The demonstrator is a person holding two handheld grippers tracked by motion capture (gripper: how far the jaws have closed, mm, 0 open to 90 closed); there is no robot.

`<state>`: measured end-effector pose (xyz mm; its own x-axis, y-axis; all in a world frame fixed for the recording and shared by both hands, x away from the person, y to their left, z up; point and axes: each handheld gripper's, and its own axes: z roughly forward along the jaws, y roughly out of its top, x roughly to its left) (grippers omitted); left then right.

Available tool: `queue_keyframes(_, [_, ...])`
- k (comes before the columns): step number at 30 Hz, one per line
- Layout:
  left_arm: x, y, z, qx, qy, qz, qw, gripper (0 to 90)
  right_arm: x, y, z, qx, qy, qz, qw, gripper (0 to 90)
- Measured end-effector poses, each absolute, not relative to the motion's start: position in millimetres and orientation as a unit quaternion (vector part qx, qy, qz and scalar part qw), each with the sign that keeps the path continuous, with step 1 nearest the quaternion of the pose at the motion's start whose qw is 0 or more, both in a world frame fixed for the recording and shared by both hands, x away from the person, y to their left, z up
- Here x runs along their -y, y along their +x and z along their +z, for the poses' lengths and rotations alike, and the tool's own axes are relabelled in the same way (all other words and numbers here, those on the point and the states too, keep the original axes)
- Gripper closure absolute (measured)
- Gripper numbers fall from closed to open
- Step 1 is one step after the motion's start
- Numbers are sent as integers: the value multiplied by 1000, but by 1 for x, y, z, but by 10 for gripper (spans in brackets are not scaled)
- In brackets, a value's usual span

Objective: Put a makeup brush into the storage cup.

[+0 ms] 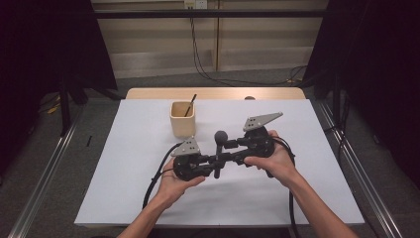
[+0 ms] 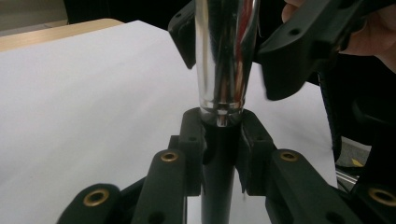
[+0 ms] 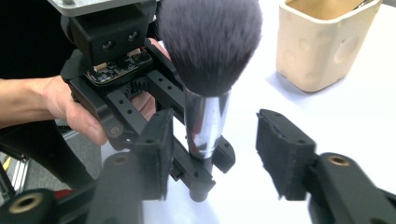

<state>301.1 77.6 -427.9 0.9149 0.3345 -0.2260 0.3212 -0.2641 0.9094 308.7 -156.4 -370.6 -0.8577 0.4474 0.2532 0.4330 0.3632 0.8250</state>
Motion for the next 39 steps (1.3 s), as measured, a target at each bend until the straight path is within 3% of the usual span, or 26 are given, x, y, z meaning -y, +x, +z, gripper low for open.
queue_keyframes(16, [-80,301,-429,-211,799,17,563,747,173,305,-381,-811,294,504,34,135])
queue_keyframes(25, [-84,301,-426,-213,795,22,567,747,181,303,-386,-796,316,513,50,7])
queue_keyframes(39, [-97,301,-421,-220,796,37,563,747,201,293,-390,-778,335,523,97,3])
